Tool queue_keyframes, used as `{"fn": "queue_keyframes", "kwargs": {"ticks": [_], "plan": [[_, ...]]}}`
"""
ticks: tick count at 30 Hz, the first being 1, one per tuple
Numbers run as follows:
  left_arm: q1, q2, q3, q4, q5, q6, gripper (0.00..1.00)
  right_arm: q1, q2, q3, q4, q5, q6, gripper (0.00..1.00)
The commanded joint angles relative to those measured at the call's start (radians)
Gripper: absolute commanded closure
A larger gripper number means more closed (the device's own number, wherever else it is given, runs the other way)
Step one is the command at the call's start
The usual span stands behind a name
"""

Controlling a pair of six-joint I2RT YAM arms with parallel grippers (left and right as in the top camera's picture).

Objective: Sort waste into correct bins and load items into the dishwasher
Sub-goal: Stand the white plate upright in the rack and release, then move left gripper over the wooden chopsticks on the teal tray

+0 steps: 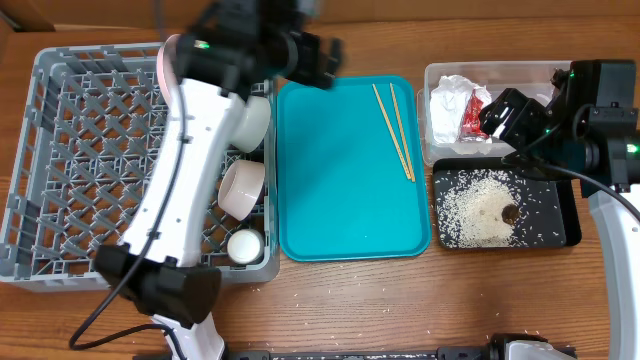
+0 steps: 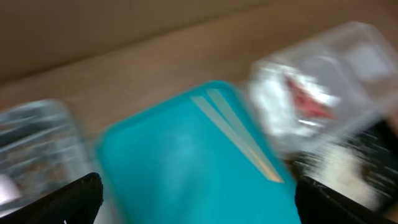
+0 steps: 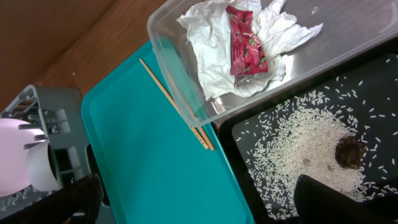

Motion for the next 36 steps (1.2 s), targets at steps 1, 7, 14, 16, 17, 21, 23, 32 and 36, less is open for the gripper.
{"fn": "queue_keyframes", "kwargs": {"ticks": [1,7,14,16,17,21,23,32,36], "plan": [[-0.120,0.072,-0.085,0.115,0.082,-0.173,0.05,-0.002,0.000,0.008,0.005,0.011,-0.003,0.00],[-0.290,0.281,-0.102,0.243,-0.263,-0.482,0.19,-0.002,0.000,0.008,0.005,0.011,-0.003,0.00],[-0.340,0.398,-0.102,0.278,-0.465,-0.673,0.24,-0.002,0.000,0.008,0.005,0.011,-0.003,0.00],[-0.340,0.412,-0.102,0.278,-0.487,-0.692,0.27,-0.002,0.000,0.008,0.005,0.010,-0.003,0.00],[-0.340,0.422,-0.102,0.275,-0.505,-0.708,0.28,-0.002,0.000,0.008,0.005,0.011,-0.003,0.00],[-0.340,0.459,-0.102,0.294,-0.540,-0.744,0.32,-0.002,0.000,0.008,0.005,0.011,-0.003,0.00],[-0.340,0.482,-0.102,0.303,-0.551,-0.755,0.38,-0.002,-0.001,0.008,0.005,0.010,-0.003,0.00],[-0.335,0.570,-0.102,0.323,-0.564,-0.806,0.54,-0.002,0.000,0.008,0.005,0.011,-0.003,0.00],[-0.335,0.578,-0.102,0.349,-0.574,-0.800,0.58,-0.002,0.000,0.008,0.005,0.011,-0.003,0.00]]}}
